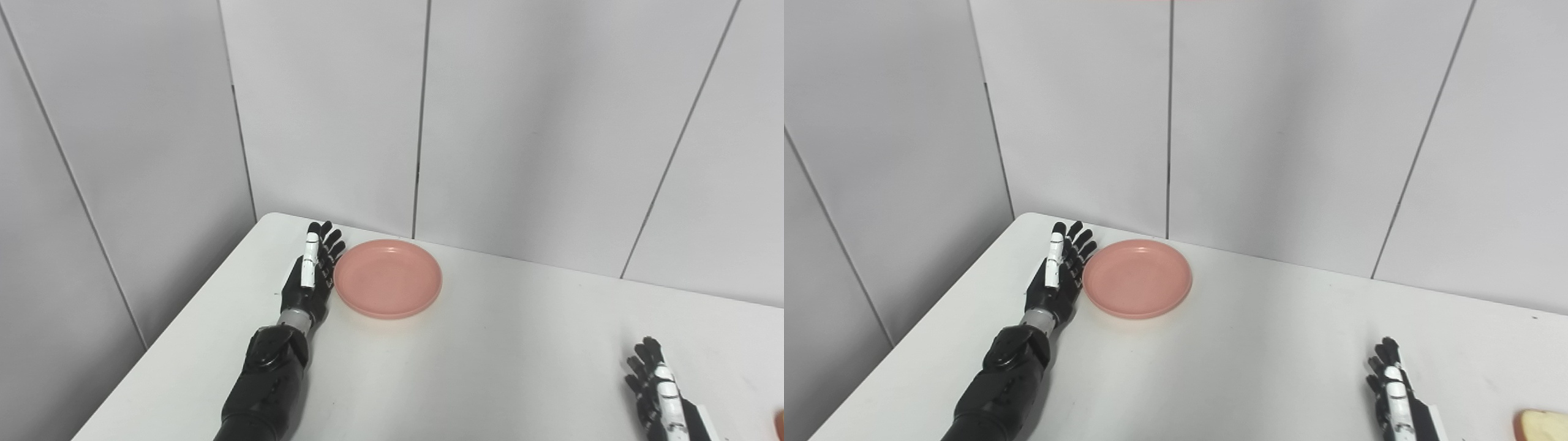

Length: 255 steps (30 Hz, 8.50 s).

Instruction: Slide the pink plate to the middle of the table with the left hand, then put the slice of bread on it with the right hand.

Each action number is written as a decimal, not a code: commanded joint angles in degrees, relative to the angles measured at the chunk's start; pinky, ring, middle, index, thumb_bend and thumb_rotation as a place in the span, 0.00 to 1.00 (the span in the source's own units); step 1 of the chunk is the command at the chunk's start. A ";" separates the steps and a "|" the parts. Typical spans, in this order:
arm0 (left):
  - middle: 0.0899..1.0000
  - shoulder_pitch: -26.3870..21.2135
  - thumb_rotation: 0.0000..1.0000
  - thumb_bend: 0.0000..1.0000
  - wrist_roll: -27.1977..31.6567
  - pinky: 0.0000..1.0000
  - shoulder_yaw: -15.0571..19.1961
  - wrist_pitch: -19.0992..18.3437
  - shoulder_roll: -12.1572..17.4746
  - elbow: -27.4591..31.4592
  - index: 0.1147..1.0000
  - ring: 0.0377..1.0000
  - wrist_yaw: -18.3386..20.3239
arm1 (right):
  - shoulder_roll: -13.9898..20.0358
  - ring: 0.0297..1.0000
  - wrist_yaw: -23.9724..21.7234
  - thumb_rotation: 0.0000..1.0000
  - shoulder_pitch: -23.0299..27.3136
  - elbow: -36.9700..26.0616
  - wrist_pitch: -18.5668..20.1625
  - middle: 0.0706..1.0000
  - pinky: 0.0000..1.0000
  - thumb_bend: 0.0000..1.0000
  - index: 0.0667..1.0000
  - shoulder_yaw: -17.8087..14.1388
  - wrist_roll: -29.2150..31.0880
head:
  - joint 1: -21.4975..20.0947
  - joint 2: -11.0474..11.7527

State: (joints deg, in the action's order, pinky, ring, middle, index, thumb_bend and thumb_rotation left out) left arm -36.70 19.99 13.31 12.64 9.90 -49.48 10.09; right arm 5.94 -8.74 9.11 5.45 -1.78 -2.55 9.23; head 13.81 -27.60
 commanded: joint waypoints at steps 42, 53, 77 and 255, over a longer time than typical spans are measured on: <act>0.93 1.91 1.00 0.70 -1.97 0.96 -10.57 -11.92 -9.81 8.65 0.93 0.94 7.86 | -6.00 1.00 2.92 1.00 -1.47 4.23 -2.39 1.00 1.00 0.15 1.00 1.82 -4.38 | -8.94 -2.22; 0.94 4.91 1.00 0.71 -3.77 0.97 -14.89 -13.27 -12.48 12.30 0.91 0.95 10.36 | -6.37 1.00 4.18 1.00 -1.82 2.58 -1.68 1.00 1.00 0.14 1.00 2.23 -6.06 | -10.11 -2.51; 0.95 7.06 1.00 0.69 -4.49 0.99 -15.06 -14.88 -11.41 15.56 0.94 0.96 10.61 | -5.98 1.00 9.45 1.00 -1.20 1.17 -3.48 1.00 1.00 0.18 1.00 -0.18 -8.35 | -14.64 -3.81; 0.89 14.61 0.95 0.78 -3.20 0.85 -12.75 -12.50 -1.67 17.24 0.88 0.88 17.85 | 44.83 0.46 -25.35 0.02 22.45 7.54 13.23 0.51 0.47 0.55 0.46 17.09 -54.99 | -38.59 -7.67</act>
State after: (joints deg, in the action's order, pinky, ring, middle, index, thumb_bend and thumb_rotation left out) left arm -25.10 17.55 0.82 2.66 7.31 -29.40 28.18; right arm 49.92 -36.24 30.79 13.38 10.99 15.76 -45.69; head -24.79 -35.33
